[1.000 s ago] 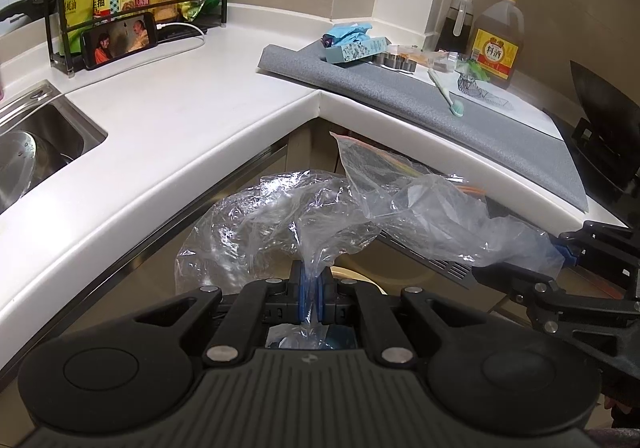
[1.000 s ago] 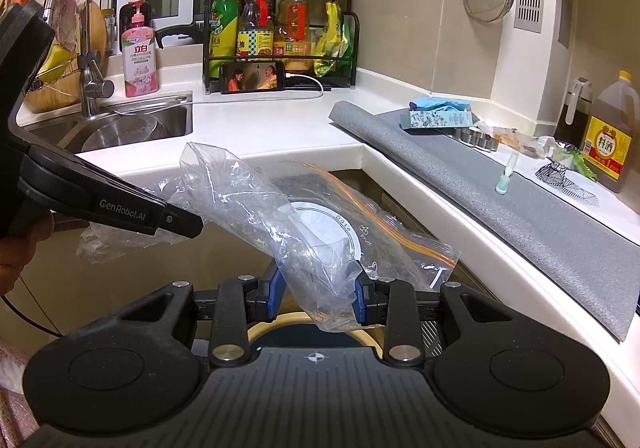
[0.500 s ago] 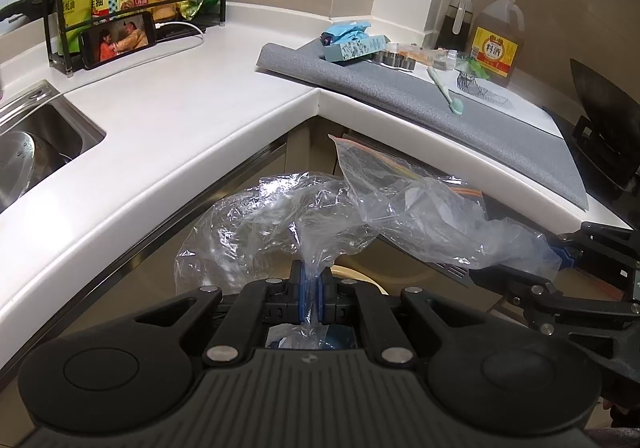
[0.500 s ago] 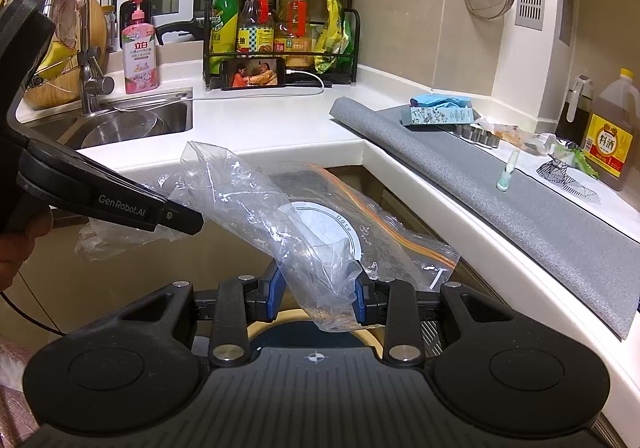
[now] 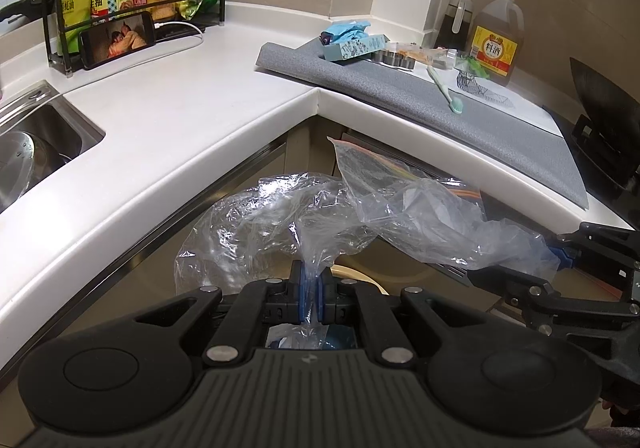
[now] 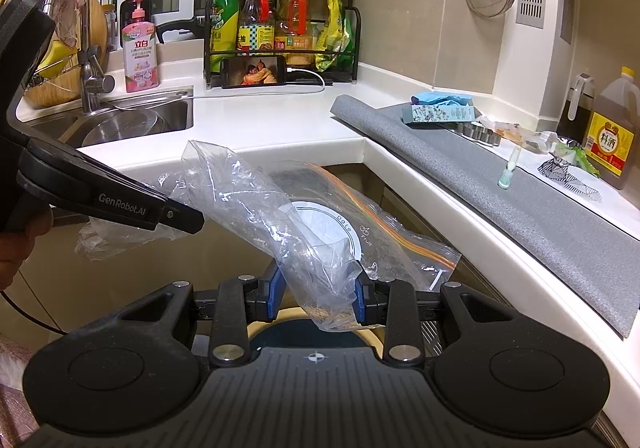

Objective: Collect trash
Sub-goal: 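Carry both plastic bags off the counter down toward the trash bin, then lower both grippers with the bags into the trash bin opening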

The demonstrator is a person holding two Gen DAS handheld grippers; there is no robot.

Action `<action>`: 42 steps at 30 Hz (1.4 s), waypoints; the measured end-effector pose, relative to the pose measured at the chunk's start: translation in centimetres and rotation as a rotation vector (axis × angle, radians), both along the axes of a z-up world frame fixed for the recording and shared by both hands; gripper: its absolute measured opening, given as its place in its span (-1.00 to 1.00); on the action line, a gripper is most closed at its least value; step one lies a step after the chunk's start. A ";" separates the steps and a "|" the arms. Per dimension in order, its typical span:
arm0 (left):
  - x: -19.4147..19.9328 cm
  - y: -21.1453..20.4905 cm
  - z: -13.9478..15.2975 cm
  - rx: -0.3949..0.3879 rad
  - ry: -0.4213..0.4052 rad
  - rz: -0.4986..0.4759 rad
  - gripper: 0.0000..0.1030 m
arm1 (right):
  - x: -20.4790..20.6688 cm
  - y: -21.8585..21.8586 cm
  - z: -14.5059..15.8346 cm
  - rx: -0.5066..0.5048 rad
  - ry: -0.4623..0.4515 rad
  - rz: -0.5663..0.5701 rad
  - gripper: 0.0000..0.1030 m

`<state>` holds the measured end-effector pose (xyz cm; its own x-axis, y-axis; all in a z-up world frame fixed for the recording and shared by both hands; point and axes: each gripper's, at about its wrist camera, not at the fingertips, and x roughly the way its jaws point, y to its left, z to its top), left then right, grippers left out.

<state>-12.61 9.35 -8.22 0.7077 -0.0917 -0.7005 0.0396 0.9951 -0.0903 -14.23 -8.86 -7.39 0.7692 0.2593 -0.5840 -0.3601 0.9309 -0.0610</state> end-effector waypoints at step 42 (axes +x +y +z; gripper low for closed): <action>4.0 0.7 -3.8 0.025 0.117 -0.006 -0.89 | 3.1 -1.5 -5.5 -0.099 0.116 -0.025 -0.31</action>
